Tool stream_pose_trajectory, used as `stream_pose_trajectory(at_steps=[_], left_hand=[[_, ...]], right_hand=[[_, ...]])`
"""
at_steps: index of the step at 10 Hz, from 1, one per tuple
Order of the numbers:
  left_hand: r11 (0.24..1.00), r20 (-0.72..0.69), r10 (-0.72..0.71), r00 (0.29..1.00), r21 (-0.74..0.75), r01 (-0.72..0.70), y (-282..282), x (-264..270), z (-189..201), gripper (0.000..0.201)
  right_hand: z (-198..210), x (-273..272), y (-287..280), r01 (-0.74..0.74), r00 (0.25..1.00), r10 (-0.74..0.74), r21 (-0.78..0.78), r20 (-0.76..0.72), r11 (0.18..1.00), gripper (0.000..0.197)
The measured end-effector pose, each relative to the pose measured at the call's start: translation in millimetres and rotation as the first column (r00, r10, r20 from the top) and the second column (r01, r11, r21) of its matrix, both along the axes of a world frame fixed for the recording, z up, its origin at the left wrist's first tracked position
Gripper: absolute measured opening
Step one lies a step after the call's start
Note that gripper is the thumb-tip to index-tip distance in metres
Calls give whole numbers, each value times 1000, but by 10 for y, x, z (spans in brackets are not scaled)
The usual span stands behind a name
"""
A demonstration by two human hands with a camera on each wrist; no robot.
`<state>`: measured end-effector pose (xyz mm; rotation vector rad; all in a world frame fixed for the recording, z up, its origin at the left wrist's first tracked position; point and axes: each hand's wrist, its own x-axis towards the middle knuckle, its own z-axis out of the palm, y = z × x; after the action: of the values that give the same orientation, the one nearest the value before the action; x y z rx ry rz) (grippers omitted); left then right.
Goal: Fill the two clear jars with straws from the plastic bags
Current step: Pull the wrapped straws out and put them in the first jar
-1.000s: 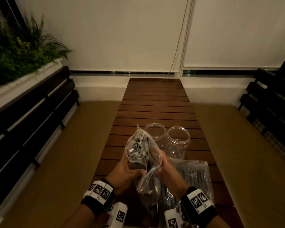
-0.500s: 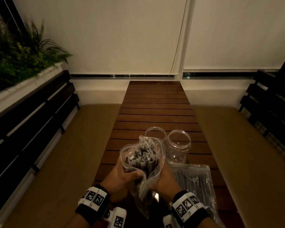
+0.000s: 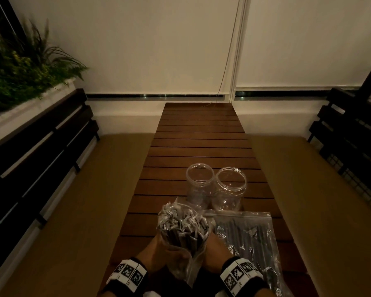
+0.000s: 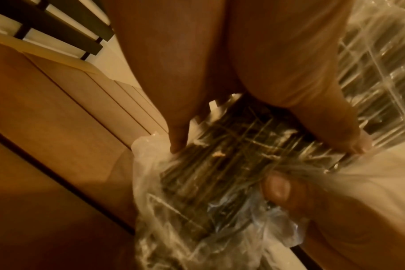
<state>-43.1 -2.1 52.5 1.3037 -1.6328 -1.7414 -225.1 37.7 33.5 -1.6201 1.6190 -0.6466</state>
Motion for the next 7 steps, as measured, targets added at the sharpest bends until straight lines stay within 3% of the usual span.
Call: stream_pose_trajectory(at_steps=[1,2,3,4,5,6,7], left_hand=[[994,60,-9,998,-106,16,17,-51,-27,94],[992,106,-57,993,-107,68,51,-84,17,86],[992,129,-70,989,-98,83,110,-115,80,49],[992,80,-47,996,-113,55,79,-27,127,58],[993,34,31,999,-116,-27,84,80,18,82],[995,75,12,997,-98,-5,176,83,-32,76],[996,116,32,993,-90,-22,194,86,-198,58]], right_hand=[[-80,-13,-10,5,1000,-5,69,-2,998,41],[-71,16,-5,-64,996,71,124,-51,990,12],[-124,25,-53,-80,995,87,137,-42,987,17],[-164,1,-68,-51,999,50,54,9,997,8],[-223,12,-61,18,1000,-18,-10,19,1000,17],[-129,141,58,31,997,-27,43,-76,999,24],[-199,189,53,23,999,-21,43,-48,999,20]])
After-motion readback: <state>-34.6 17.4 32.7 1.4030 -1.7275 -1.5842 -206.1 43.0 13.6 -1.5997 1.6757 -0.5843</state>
